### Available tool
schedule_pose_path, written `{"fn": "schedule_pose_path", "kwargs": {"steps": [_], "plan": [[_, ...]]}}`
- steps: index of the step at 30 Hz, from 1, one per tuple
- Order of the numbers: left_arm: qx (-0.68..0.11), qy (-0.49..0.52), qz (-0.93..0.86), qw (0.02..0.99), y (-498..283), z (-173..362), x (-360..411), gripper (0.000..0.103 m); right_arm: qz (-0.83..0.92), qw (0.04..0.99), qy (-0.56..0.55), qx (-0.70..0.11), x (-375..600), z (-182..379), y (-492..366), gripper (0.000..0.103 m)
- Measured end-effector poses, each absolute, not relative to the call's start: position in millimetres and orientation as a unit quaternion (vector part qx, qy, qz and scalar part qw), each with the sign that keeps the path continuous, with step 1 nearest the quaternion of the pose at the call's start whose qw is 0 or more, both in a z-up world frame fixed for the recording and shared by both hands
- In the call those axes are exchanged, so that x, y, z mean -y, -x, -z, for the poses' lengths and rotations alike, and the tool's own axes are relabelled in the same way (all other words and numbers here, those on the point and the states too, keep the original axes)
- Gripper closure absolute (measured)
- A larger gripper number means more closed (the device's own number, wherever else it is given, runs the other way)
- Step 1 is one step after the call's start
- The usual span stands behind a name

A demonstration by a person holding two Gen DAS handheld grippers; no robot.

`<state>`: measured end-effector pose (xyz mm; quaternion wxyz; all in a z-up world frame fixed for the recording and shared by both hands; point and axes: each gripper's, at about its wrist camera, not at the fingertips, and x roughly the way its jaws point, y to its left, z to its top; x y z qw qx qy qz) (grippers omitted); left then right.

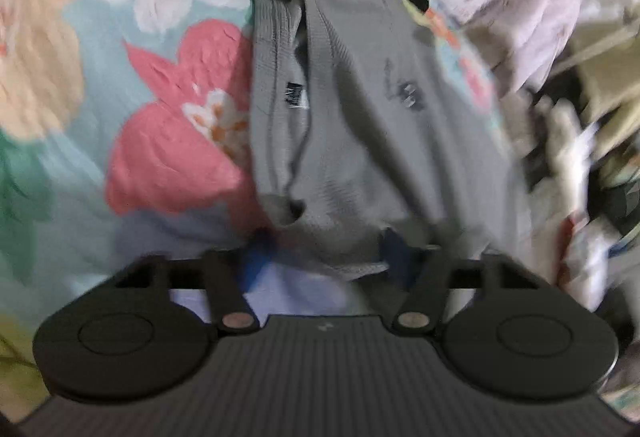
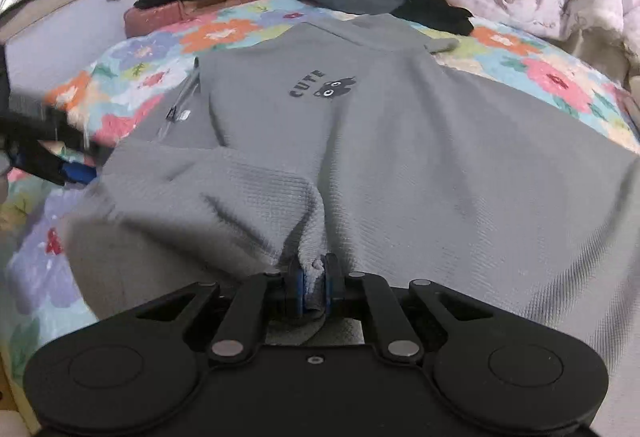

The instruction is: Fold clothes

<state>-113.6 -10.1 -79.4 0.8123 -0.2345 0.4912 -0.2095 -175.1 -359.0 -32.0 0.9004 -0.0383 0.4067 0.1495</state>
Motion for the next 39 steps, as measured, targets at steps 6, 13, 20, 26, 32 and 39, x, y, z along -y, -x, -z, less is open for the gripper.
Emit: {"fn": "schedule_pose_path", "kwargs": {"steps": [6, 13, 20, 26, 32, 39], "plan": [[-0.466, 0.156, 0.205, 0.847, 121.6, 65.3, 26.7, 0.067, -0.150, 0.911, 0.011, -0.383, 367.6, 11.3, 192.7, 0.081], [-0.423, 0.042, 0.220, 0.878, 136.0, 50.1, 50.6, 0.090, -0.272, 0.907, 0.024, -0.319, 357.9, -25.9, 231.4, 0.049], [-0.425, 0.055, 0.219, 0.877, 132.8, 50.1, 47.9, 0.090, -0.294, 0.858, 0.222, -0.357, 294.0, 20.5, 238.2, 0.037], [-0.431, 0.090, 0.220, 0.870, 127.7, 58.2, 41.4, 0.088, -0.288, 0.873, 0.192, -0.343, 296.1, 20.7, 228.9, 0.098], [-0.446, 0.149, 0.223, 0.854, 114.9, 75.4, 37.2, 0.093, -0.315, 0.878, -0.044, -0.357, 346.2, 8.5, 206.7, 0.098], [-0.356, 0.088, 0.181, 0.913, 161.1, 19.6, 13.9, 0.095, -0.381, 0.826, -0.174, -0.377, 363.9, 20.6, 210.6, 0.097]]}}
